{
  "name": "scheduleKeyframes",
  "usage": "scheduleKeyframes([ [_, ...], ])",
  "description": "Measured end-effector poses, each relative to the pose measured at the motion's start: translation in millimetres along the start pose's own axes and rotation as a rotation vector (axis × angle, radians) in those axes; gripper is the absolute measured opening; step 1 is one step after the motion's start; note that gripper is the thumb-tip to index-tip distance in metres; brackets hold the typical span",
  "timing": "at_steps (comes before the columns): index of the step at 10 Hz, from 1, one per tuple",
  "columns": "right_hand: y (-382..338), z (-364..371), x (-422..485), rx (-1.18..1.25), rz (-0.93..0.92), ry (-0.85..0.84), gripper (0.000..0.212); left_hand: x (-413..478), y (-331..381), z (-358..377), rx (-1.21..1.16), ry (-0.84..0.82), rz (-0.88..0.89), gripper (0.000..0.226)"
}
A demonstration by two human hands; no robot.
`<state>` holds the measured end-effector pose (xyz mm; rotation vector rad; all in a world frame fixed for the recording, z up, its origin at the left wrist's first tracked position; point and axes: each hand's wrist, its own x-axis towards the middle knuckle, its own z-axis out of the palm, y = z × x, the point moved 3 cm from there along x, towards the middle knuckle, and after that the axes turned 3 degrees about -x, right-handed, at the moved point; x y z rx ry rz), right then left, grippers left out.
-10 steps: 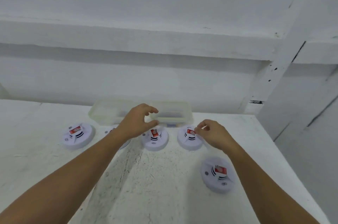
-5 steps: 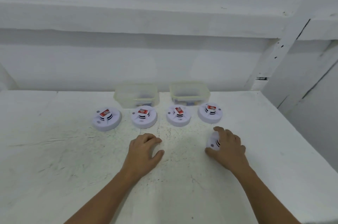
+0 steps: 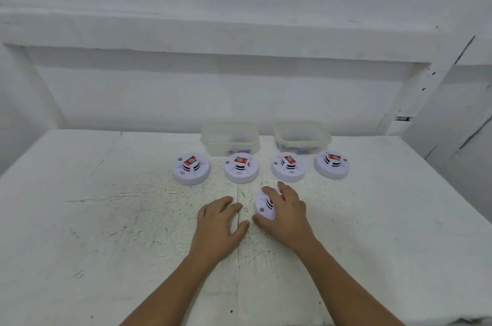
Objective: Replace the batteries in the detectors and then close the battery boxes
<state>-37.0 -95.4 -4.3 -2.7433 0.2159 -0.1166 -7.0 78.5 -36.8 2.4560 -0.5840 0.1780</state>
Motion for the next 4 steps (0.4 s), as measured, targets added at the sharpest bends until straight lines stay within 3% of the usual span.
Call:
scheduleKeyframes([
  [4, 41.2, -3.8, -21.5, 0.334, -0.027, -0.007, 0.078, 1.4, -1.6, 3.3, 0.021, 0.035, -0.001, 0.054],
])
